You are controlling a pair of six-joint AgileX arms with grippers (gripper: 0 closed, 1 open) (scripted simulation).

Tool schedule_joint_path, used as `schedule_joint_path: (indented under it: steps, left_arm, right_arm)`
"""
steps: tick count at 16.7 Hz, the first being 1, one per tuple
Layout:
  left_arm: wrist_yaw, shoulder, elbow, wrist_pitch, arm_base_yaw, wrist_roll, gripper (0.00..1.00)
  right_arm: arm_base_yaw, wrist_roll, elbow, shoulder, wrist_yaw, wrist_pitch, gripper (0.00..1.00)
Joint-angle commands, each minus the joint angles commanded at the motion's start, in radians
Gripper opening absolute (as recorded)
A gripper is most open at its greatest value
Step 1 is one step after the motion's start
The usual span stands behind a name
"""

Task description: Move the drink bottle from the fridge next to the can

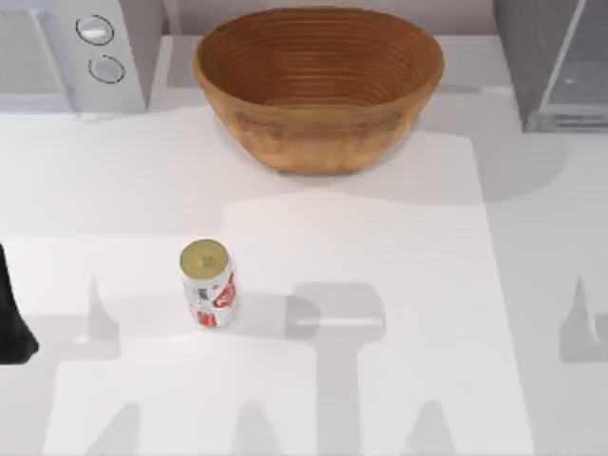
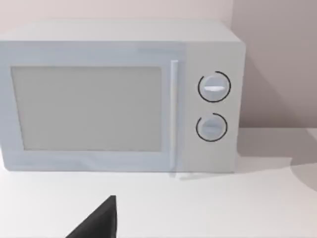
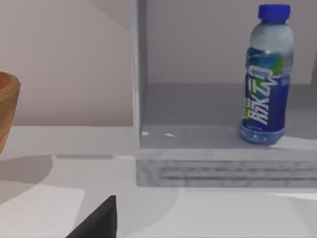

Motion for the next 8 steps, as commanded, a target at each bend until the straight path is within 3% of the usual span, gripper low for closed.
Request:
schedule_joint_path:
  steps: [4, 8]
  left_arm:
    - [0.000, 0.000, 0.000, 0.000, 0.000, 0.000, 1.00]
    - [0.000, 0.000, 0.000, 0.000, 0.000, 0.000, 1.00]
  right_arm:
    - [-0.007, 0.000, 0.021, 0.031, -0.003, 0.028, 1.00]
    - [-0.040, 0.003, 0.132, 0.220, -0.027, 0.174, 1.00]
